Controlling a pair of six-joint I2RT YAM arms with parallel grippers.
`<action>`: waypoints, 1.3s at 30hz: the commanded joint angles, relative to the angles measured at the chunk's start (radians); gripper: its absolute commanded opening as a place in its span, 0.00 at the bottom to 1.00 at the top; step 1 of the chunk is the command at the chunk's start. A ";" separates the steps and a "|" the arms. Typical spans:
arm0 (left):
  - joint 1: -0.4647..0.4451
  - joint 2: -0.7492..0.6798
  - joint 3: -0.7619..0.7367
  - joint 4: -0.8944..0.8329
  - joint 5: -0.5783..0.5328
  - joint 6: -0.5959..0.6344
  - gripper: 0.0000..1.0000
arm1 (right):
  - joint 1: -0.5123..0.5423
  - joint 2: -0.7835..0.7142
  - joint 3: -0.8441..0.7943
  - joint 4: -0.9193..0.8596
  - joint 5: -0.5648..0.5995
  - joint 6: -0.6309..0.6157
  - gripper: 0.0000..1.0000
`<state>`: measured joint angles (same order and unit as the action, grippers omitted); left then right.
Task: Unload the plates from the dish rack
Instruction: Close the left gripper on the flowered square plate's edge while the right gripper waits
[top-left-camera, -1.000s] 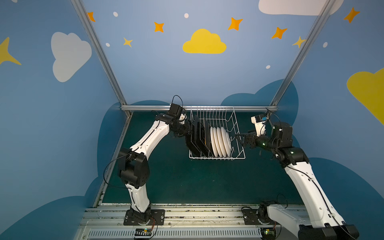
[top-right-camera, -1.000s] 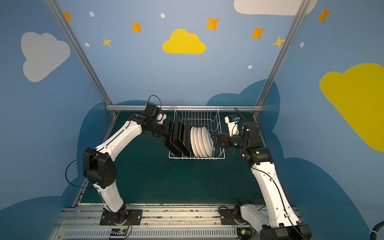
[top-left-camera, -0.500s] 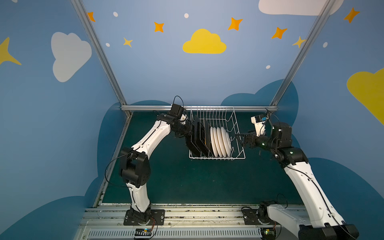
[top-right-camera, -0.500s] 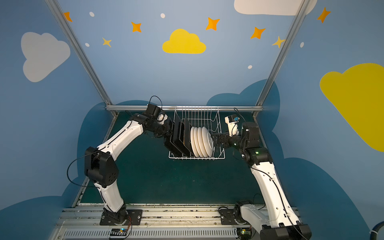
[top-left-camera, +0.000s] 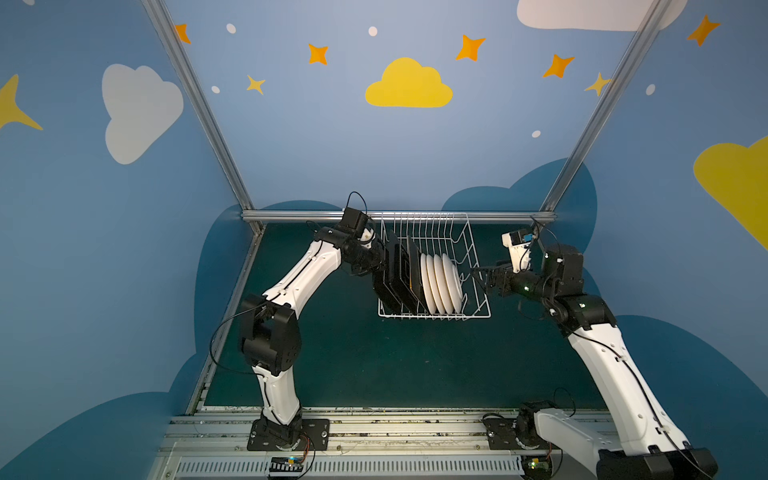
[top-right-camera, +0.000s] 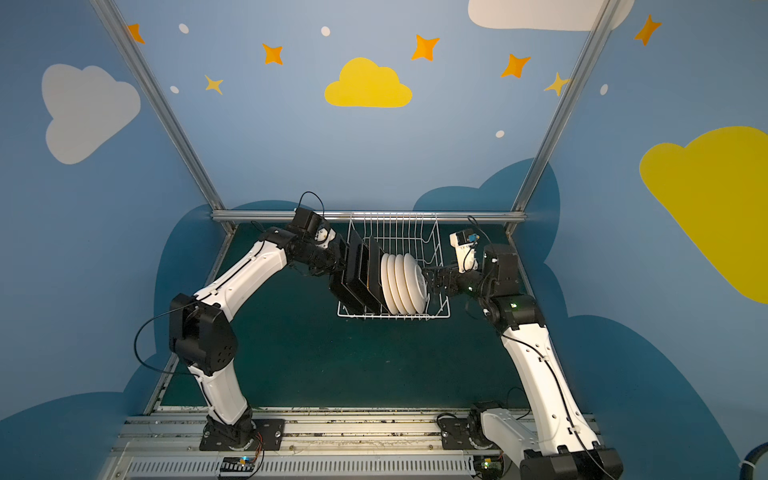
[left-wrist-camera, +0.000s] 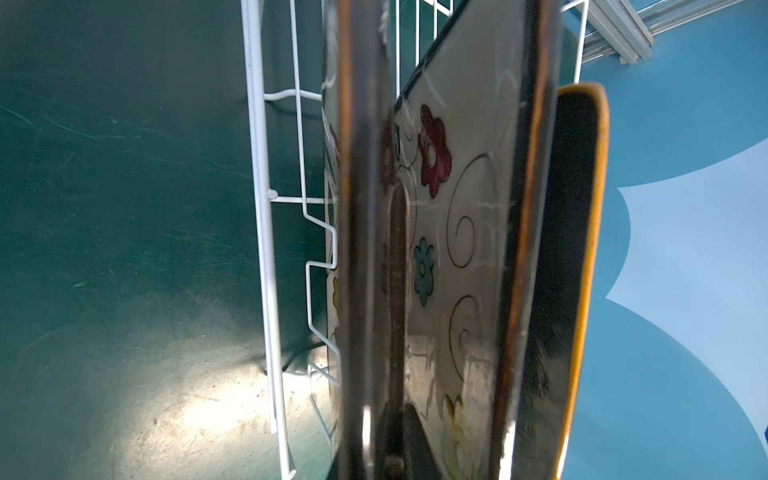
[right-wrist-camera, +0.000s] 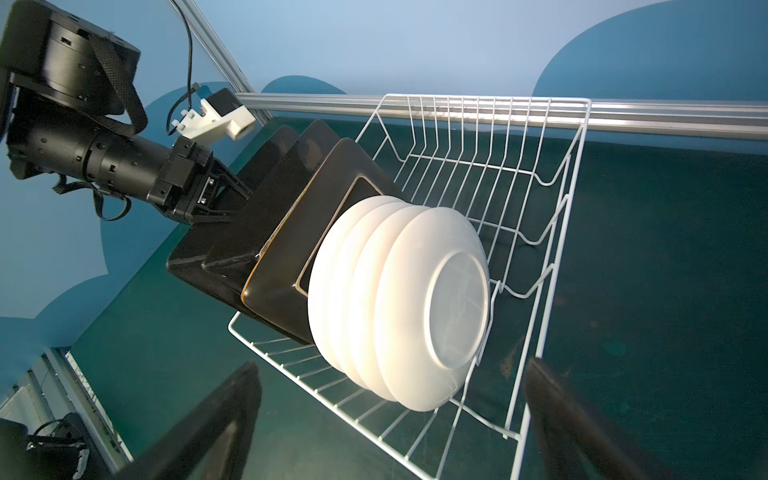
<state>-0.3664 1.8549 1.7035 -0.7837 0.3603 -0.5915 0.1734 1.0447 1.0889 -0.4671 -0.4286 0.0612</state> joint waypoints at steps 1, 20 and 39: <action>-0.005 -0.009 -0.016 -0.050 -0.055 -0.002 0.03 | 0.006 -0.014 -0.012 0.026 -0.022 -0.012 0.98; -0.004 -0.073 0.047 -0.059 -0.037 -0.038 0.03 | 0.014 -0.014 -0.012 0.027 -0.045 -0.023 0.98; -0.001 -0.134 0.087 -0.049 -0.048 -0.053 0.03 | 0.020 -0.023 -0.014 0.035 -0.037 -0.015 0.98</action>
<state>-0.3782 1.8107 1.7397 -0.8440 0.3202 -0.6373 0.1879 1.0389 1.0870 -0.4576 -0.4648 0.0456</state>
